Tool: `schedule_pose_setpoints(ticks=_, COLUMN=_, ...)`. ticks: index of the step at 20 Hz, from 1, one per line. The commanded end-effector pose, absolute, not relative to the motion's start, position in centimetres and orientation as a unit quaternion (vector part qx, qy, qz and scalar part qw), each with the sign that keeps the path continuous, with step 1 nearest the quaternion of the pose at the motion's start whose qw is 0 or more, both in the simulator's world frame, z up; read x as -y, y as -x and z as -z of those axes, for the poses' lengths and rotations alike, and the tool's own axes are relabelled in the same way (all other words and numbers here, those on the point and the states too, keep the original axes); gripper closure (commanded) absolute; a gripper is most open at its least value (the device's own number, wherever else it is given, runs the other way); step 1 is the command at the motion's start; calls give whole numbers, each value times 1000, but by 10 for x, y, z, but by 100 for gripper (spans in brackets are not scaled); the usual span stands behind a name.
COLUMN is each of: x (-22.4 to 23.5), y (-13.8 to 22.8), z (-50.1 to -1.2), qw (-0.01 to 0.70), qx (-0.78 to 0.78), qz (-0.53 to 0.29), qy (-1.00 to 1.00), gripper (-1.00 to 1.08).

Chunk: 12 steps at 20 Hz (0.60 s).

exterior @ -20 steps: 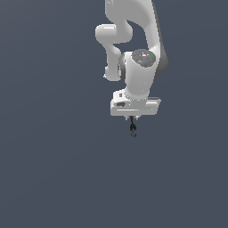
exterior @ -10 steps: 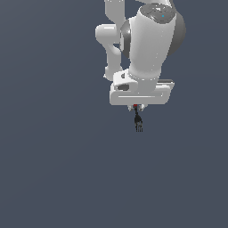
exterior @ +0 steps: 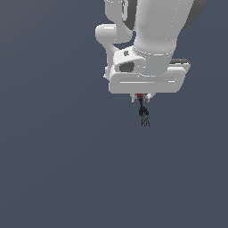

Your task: Pick up the object and move it to a goal position.

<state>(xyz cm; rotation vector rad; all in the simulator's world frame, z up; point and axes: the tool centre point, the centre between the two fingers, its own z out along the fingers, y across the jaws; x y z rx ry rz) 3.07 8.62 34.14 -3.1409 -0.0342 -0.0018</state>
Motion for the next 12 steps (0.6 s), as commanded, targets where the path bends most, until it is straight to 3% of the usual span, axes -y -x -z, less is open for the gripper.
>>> schedule_pose_setpoints(ticks=1, x=-86, y=-35, z=-353, qw=0, qx=11, qz=0, qy=1000, gripper=108)
schedule_pose_setpoints(ticks=12, x=-87, y=-42, z=-370, qw=0, qx=11, qz=0, qy=1000, gripper=108)
